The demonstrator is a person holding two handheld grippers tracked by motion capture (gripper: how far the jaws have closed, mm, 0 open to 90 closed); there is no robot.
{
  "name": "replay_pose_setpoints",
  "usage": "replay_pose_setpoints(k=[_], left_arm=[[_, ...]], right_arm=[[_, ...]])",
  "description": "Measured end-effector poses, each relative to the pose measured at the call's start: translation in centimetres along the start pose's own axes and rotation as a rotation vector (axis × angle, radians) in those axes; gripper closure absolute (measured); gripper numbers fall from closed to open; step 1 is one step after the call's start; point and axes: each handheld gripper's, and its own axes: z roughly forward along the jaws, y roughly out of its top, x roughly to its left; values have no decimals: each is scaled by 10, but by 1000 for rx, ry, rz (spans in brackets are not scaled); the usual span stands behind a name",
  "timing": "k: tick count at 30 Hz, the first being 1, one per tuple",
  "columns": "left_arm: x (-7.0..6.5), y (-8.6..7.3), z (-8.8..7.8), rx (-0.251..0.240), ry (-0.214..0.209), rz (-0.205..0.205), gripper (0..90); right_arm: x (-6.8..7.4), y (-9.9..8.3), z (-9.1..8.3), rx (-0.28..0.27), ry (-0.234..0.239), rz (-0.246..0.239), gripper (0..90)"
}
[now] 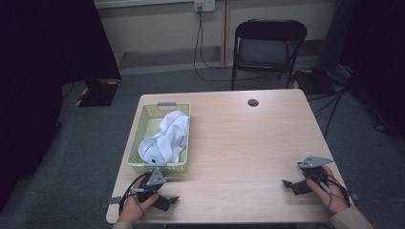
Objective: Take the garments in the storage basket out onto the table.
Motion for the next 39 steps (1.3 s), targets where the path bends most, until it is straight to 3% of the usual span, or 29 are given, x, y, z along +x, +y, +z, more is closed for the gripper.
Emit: replay_pose_setpoints(k=[9, 13, 14, 17, 21, 32, 39], left_arm=[[-1, 7, -2, 55, -12, 0, 15], [-3, 12, -6, 61, -8, 22, 29], [-3, 16, -10, 56, -18, 29, 32], [-2, 22, -18, 30, -28, -14, 33], [0, 29, -27, -19, -35, -19, 32], [-3, 50, -47, -67, -56, -24, 39], [0, 60, -55, -64, -49, -32, 40]], right_arm=[[0, 0, 0, 0, 0, 0, 0], [0, 0, 0, 0, 0, 0, 0], [0, 0, 0, 0, 0, 0, 0], [0, 0, 0, 0, 0, 0, 0], [0, 0, 0, 0, 0, 0, 0], [0, 0, 0, 0, 0, 0, 0], [0, 0, 0, 0, 0, 0, 0]])
